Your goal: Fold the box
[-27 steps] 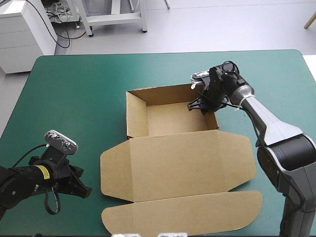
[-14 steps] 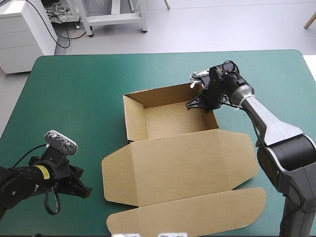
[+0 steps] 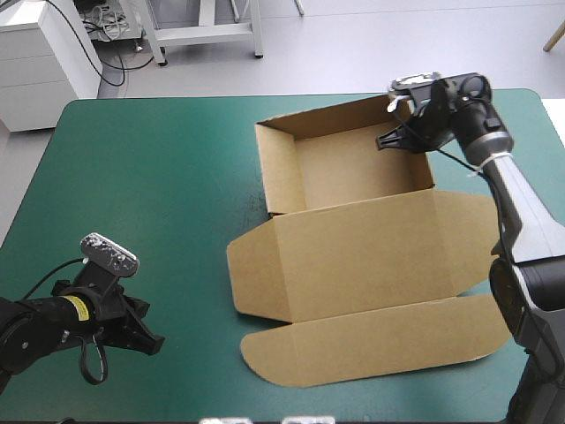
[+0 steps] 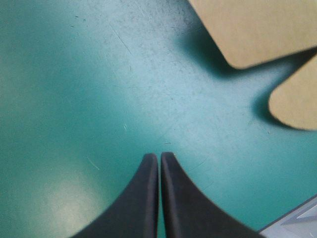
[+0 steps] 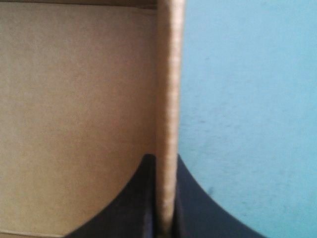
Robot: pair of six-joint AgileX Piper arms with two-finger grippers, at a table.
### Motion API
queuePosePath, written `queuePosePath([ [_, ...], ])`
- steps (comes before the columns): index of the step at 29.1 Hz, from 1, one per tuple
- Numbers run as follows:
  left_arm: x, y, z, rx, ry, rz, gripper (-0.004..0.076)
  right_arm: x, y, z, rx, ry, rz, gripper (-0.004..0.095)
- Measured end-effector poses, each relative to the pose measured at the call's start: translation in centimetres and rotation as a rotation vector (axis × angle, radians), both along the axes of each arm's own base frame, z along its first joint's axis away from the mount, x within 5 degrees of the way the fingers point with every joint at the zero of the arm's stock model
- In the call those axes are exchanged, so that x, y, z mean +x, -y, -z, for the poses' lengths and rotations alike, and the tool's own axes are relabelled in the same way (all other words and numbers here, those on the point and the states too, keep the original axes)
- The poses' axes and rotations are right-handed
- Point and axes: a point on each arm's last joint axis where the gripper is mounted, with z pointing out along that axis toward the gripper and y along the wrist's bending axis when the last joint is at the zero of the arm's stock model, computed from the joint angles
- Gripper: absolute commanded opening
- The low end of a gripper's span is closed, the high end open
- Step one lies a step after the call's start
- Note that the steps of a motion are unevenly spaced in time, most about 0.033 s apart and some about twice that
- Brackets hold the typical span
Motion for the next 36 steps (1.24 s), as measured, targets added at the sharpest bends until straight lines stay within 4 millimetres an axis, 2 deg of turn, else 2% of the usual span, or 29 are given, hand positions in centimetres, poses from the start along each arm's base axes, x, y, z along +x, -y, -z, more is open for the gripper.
queuePosePath([
  [3, 0.0, 0.0, 0.0, 0.0, 0.0, 0.0, -0.0008, 0.2, 3.7, -0.8, -0.007, 0.02, 0.074, -0.0021],
  [7, 0.0, -0.1, 0.0, 0.013, 0.005, -0.003, -0.0008, 0.2, 9.4, -0.9, -0.025, 0.02, 0.186, -0.0021],
  [14, 0.2, -0.2, 0.0, 0.019, 0.02, -0.006, -0.0008, -1.2, 18.3, -1.0, -0.054, 0.041, 0.359, -0.0021],
  [17, 0.2, -0.1, -0.1, 0.016, 0.029, -0.006, -0.0008, -1.8, 21.0, -0.5, -0.039, 0.031, 0.409, -0.0021],
  [21, 0.3, -0.1, -0.1, 0.015, 0.033, -0.007, -0.0008, -2.1, 24.0, 1.2, -0.017, -0.005, 0.465, -0.0021],
  [26, 0.3, -0.2, -0.1, 0.018, 0.034, -0.007, -0.0008, -1.7, 25.8, 3.4, -0.01, -0.052, 0.493, 0.0009],
  [29, 0.3, -0.2, -0.1, 0.018, 0.034, -0.007, -0.0008, -1.3, 26.0, 4.2, -0.014, -0.06, 0.484, 0.012],
  [34, 0.3, -0.2, -0.1, 0.018, 0.034, -0.007, -0.0008, -1.1, 26.2, 4.5, -0.02, -0.051, 0.478, 0.0554],
  [35, 0.3, -0.2, -0.1, 0.018, 0.034, -0.007, -0.0008, -1.1, 26.2, 4.4, -0.021, -0.047, 0.478, 0.0678],
  [36, 0.3, -0.2, -0.1, 0.018, 0.034, -0.007, -0.0008, -1.0, 26.1, 4.4, -0.019, -0.043, 0.475, 0.0698],
])
